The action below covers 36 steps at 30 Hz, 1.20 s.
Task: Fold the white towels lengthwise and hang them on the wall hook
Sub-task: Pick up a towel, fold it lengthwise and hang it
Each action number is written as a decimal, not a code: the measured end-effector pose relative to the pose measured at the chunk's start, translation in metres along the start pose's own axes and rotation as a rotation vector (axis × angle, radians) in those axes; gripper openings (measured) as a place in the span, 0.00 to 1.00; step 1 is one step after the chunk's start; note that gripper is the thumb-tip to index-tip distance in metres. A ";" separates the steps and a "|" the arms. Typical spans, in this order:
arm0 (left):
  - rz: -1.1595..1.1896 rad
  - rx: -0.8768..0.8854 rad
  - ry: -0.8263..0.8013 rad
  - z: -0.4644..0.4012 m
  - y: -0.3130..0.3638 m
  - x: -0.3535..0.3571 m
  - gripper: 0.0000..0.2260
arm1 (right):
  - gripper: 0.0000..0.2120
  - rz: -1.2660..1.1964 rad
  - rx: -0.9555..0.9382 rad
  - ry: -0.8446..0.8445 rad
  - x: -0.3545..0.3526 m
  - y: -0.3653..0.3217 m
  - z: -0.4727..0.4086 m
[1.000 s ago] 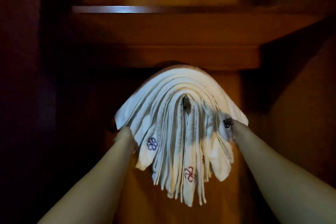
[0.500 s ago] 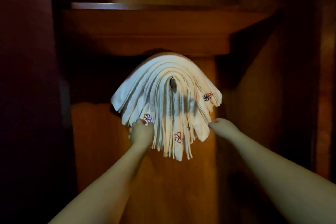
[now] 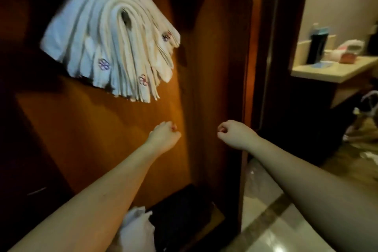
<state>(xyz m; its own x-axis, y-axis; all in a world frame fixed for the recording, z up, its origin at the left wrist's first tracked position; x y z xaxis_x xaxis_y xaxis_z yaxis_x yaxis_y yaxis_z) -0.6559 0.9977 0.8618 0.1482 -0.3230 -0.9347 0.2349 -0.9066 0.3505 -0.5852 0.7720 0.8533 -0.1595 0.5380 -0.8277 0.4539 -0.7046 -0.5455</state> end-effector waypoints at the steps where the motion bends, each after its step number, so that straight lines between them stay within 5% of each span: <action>1: -0.005 0.037 -0.043 0.009 0.009 0.015 0.16 | 0.19 0.027 0.027 -0.013 0.005 0.014 0.018; 12: -0.122 0.306 -0.408 0.063 0.131 0.217 0.13 | 0.22 0.029 0.428 -0.143 0.044 0.209 0.193; 23: -0.144 0.484 -0.702 0.061 0.326 0.432 0.08 | 0.21 -0.052 0.906 -0.203 0.046 0.453 0.316; 36: -0.273 0.505 -0.797 0.011 0.454 0.567 0.08 | 0.19 -0.168 1.211 -0.259 0.007 0.622 0.354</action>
<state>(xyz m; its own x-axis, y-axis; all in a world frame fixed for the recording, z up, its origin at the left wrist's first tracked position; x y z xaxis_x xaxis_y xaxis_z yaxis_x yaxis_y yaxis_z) -0.4754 0.4001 0.4905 -0.5853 -0.0058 -0.8108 -0.3010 -0.9269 0.2240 -0.6141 0.1737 0.4616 -0.3675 0.6526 -0.6626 -0.6647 -0.6826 -0.3036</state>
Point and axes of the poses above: each hand's wrist, its own z-axis away from the middle knuckle, its own x-axis out of the palm, y = z × x, the point moved 5 cm from there along -z, towards the middle knuckle, and after that the axes turned 9 degrees about -z, right-handed, at the moved point
